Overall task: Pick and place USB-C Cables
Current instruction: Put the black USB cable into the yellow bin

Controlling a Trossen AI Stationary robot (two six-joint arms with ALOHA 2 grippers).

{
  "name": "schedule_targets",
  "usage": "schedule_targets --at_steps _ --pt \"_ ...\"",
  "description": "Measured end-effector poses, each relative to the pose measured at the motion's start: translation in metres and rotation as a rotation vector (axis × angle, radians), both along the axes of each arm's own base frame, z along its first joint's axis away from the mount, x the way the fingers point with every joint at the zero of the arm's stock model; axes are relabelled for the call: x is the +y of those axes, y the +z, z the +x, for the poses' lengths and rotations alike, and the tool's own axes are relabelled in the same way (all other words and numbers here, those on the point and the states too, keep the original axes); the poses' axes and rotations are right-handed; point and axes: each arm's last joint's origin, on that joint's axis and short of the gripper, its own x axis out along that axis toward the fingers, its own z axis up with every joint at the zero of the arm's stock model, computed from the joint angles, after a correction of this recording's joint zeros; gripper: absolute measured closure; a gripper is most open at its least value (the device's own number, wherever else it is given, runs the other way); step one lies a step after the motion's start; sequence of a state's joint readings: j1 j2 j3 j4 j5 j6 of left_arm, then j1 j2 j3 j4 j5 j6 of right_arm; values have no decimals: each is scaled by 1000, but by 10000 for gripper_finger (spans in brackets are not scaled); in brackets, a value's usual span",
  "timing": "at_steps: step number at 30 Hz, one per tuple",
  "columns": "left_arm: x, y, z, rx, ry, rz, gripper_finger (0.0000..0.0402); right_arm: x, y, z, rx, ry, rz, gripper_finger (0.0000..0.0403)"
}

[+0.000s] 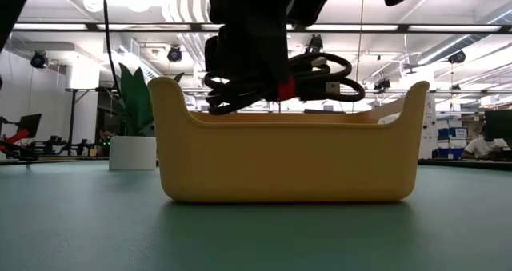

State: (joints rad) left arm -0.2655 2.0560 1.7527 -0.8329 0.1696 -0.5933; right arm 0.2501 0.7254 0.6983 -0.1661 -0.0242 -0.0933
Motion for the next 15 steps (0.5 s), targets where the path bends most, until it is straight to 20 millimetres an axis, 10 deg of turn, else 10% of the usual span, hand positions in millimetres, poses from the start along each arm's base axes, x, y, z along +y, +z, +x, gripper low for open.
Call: schedule_targets --at_steps 15 --pt "14 -7 -1 52 8 20 320 -1 0 -2 11 -3 6 179"
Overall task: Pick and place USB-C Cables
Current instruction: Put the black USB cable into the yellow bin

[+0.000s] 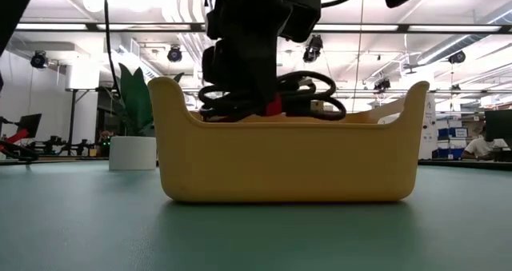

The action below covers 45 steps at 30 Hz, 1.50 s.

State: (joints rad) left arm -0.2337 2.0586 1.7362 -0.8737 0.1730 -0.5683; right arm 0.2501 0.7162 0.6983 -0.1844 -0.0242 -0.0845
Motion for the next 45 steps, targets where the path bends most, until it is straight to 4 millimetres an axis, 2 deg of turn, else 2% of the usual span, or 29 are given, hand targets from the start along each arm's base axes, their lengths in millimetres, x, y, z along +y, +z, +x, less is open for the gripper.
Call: schedule_targets --at_steps 8,17,25,32,45 --pt "0 -13 -1 -2 -1 -2 320 0 -1 1 8 -2 4 179" --pt "1 -14 1 -27 -29 2 320 0 -1 1 8 -2 4 179" --pt "4 -22 2 -27 -23 2 320 0 -1 1 9 -2 4 179" --pt "5 -38 -1 -21 -16 -1 320 0 -2 1 10 -1 3 179" --pt "5 -38 0 -36 -15 -5 320 0 -3 1 14 -1 1 179"
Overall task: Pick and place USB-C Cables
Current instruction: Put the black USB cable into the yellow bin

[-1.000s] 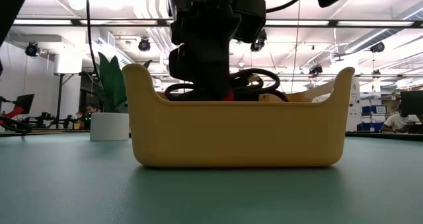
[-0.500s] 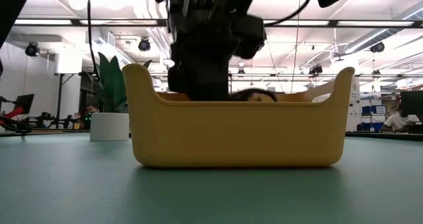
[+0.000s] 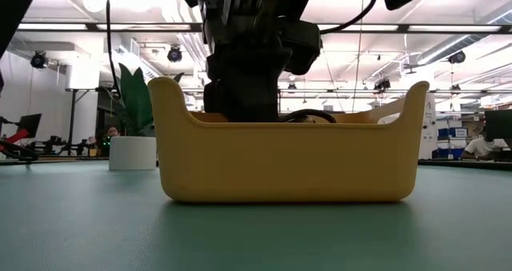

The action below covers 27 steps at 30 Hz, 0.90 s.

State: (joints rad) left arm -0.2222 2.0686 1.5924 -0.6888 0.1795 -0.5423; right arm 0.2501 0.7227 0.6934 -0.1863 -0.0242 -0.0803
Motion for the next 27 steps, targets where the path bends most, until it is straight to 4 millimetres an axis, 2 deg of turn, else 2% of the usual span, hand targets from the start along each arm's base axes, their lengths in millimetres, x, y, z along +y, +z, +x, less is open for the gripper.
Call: schedule_targets --at_steps 27 --pt "2 -7 -1 3 19 -43 317 0 -1 0 2 0 0 179"
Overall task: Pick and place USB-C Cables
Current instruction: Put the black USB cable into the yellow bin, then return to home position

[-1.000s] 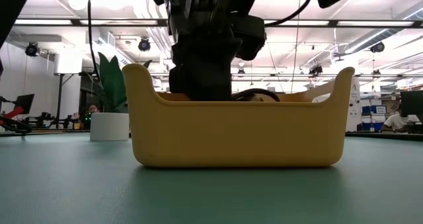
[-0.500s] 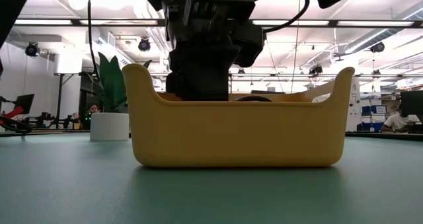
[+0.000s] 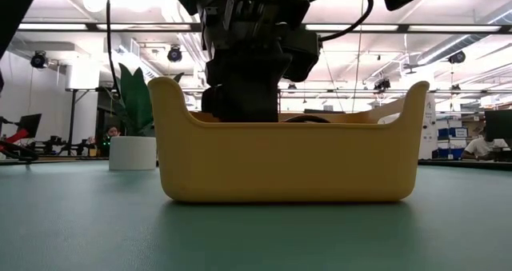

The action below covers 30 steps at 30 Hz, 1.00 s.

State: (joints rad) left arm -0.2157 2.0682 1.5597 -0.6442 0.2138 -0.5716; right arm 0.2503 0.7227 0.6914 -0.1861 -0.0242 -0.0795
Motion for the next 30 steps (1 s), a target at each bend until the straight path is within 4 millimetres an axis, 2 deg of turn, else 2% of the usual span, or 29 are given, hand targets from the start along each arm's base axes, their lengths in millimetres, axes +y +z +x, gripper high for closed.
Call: schedule_targets --at_steps 9,15,25,30 --pt "1 0 0 2 -4 -16 270 0 0 0 0 0 0 179" --pt "4 4 1 -4 1 -26 260 0 0 0 0 -1 1 179" --pt "7 27 -9 -16 -30 -20 259 0 -1 0 6 -1 0 179" --pt "9 47 -19 -57 -85 0 259 0 -1 0 9 -1 -1 179"
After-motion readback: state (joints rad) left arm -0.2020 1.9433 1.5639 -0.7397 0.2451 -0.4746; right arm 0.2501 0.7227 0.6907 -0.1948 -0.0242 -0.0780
